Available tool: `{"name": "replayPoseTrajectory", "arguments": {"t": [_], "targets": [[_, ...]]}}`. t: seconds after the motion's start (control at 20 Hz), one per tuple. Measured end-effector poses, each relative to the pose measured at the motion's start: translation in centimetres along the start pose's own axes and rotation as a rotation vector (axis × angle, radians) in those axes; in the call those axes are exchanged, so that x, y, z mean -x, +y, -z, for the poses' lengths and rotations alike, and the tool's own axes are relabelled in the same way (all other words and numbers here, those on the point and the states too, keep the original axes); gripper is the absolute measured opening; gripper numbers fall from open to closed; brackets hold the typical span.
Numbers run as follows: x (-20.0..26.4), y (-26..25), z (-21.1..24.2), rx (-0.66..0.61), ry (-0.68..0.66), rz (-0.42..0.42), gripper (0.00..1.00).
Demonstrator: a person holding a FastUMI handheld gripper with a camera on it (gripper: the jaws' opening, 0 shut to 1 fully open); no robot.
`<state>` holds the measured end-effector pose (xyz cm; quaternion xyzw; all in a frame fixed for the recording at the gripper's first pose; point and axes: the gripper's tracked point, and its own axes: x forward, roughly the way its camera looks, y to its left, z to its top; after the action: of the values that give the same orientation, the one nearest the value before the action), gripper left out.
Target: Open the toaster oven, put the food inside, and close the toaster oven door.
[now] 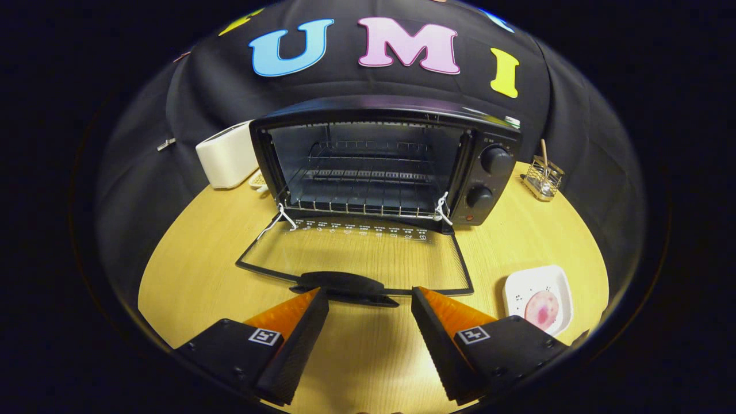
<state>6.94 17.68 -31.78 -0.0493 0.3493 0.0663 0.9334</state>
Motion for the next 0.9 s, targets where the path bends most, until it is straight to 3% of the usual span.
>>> {"name": "replayPoseTrajectory", "arguments": {"t": [0.4,0.9], "targets": [[5.1,-3.6,0.3,0.056,0.006,-0.045,0.99],[11.0,-17.9,-1.1,-0.057,0.058,-0.007,0.99]]}}
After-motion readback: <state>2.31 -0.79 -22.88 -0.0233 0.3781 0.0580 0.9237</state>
